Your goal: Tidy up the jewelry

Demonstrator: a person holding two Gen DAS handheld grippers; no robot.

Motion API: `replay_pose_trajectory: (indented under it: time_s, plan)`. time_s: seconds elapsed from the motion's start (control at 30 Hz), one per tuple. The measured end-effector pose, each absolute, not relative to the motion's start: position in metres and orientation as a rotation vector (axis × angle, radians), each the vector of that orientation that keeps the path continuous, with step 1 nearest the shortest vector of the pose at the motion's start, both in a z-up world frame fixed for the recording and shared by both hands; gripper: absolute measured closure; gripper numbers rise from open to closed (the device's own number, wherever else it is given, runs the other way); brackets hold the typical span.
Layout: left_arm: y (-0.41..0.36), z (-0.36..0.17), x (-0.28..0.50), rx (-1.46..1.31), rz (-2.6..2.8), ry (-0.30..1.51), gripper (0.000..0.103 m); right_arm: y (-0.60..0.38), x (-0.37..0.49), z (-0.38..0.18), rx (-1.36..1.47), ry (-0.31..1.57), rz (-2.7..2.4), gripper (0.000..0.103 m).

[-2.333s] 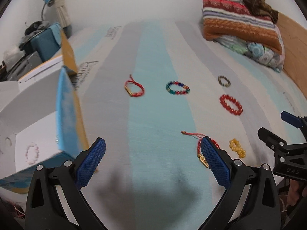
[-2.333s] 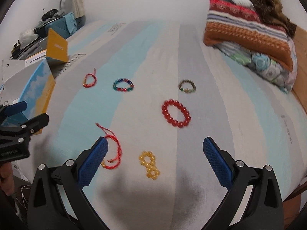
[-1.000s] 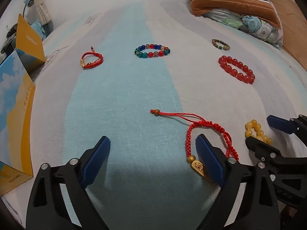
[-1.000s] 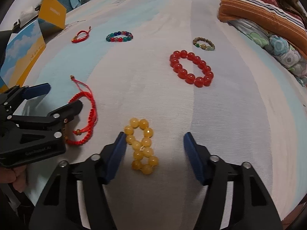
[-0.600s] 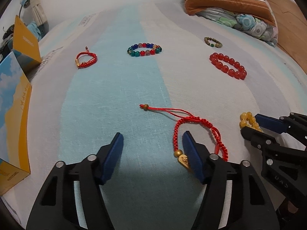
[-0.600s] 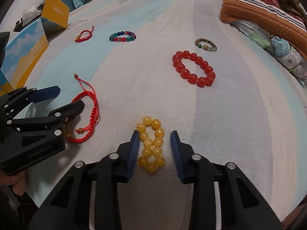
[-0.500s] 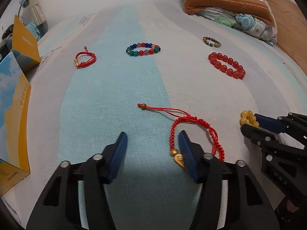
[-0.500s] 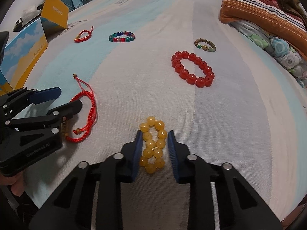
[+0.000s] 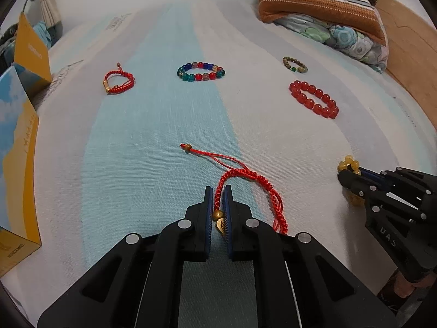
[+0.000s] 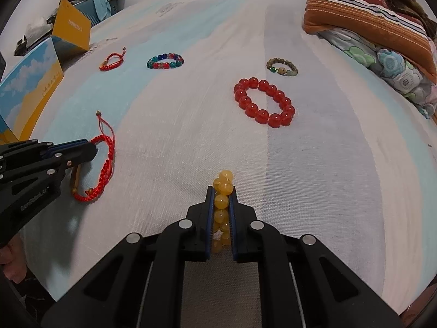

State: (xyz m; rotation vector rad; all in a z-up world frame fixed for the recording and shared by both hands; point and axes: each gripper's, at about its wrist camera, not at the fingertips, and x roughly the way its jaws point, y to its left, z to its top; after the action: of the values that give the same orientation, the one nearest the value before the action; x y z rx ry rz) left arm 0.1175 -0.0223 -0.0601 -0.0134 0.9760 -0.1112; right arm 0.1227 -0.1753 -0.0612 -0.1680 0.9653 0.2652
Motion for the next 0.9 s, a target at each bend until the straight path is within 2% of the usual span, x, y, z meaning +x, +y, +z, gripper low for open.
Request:
replay_pose_trajectory:
  time_s: [0.9]
  plan:
    - [-0.014,-0.032,0.106,-0.044,-0.137,0.928,0.096,-0.183,0.122,-0.046,-0.114,0.901,0.216,0.094]
